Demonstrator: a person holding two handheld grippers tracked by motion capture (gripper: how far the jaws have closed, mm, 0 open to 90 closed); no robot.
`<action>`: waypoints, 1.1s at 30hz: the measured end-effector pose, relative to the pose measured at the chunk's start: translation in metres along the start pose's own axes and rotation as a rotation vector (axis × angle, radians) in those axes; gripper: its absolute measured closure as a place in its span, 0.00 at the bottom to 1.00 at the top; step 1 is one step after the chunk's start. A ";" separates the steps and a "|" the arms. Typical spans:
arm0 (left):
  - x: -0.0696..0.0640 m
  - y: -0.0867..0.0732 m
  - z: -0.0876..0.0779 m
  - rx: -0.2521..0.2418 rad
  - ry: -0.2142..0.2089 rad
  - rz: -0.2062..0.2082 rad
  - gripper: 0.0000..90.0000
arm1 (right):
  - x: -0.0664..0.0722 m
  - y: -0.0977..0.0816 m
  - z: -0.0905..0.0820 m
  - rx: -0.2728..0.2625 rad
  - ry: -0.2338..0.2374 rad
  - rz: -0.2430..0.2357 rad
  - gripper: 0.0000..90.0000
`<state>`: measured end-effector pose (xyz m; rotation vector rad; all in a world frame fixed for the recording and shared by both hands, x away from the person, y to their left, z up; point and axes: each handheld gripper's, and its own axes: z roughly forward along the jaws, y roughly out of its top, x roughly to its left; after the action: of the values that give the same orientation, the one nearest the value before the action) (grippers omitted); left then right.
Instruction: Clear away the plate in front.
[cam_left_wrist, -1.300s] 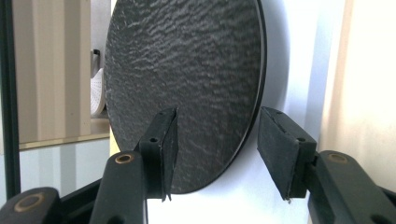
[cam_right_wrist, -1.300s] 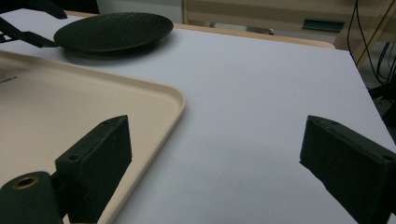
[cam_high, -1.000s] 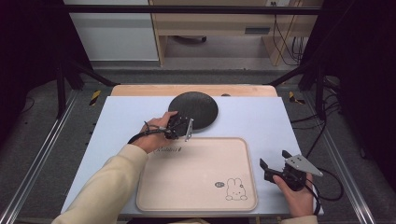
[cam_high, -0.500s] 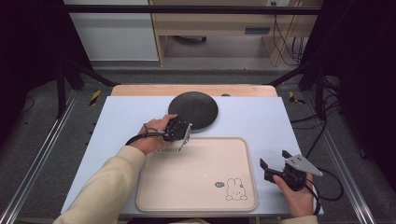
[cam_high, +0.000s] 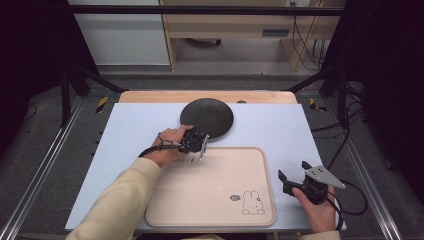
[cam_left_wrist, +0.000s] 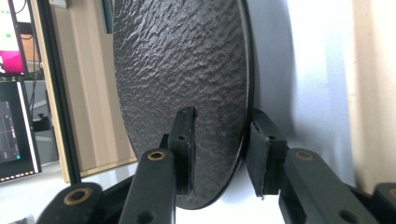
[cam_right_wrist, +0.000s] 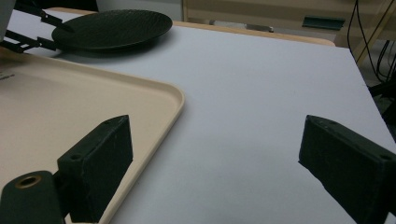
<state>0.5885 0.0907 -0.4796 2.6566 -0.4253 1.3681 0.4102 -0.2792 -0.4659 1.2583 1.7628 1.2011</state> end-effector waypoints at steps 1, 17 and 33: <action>-0.001 0.001 0.001 0.001 0.003 0.003 0.75 | 0.000 0.000 0.000 0.001 -0.001 -0.002 0.11; -0.006 0.011 -0.003 0.003 0.119 0.035 0.95 | 0.000 0.000 0.001 0.007 0.002 0.001 0.11; -0.007 0.008 -0.033 -0.046 0.143 0.006 0.93 | -0.001 -0.001 0.002 0.008 -0.006 -0.009 0.12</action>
<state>0.5567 0.0918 -0.4660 2.5027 -0.4430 1.5193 0.4121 -0.2797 -0.4678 1.2554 1.7686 1.1852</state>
